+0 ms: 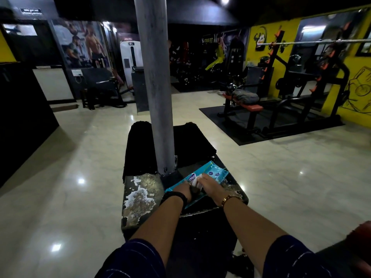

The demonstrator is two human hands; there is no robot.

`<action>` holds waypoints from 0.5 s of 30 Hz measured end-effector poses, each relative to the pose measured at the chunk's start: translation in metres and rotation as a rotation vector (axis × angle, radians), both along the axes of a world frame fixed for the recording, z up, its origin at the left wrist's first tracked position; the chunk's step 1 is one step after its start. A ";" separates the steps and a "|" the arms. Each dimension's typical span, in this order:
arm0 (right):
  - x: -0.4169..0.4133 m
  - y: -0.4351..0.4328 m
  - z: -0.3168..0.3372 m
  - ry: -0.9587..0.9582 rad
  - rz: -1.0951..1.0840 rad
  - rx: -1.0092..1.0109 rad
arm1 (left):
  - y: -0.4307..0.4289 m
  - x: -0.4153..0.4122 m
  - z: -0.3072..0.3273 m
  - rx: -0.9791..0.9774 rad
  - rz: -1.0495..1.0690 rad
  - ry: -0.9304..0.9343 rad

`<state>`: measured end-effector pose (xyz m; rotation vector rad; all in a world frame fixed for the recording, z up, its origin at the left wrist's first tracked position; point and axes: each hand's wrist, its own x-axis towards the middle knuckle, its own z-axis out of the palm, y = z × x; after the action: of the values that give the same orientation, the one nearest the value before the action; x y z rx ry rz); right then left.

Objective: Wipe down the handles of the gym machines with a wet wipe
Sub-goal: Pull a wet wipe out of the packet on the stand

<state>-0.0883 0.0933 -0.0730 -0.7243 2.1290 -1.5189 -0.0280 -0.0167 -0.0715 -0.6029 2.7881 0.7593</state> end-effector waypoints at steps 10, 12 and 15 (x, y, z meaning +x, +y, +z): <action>-0.004 0.010 -0.011 -0.303 -0.273 -0.218 | 0.007 0.012 0.006 -0.086 -0.078 -0.068; -0.003 0.009 -0.012 -0.277 -0.306 -0.214 | 0.002 0.008 0.010 -0.048 -0.090 -0.102; -0.003 0.005 -0.007 -0.275 -0.353 -0.233 | -0.004 0.007 0.018 0.108 -0.042 -0.045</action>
<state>-0.0916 0.0987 -0.0802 -0.1939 1.9613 -1.9470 -0.0208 -0.0206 -0.0530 -0.5337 2.6896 0.8699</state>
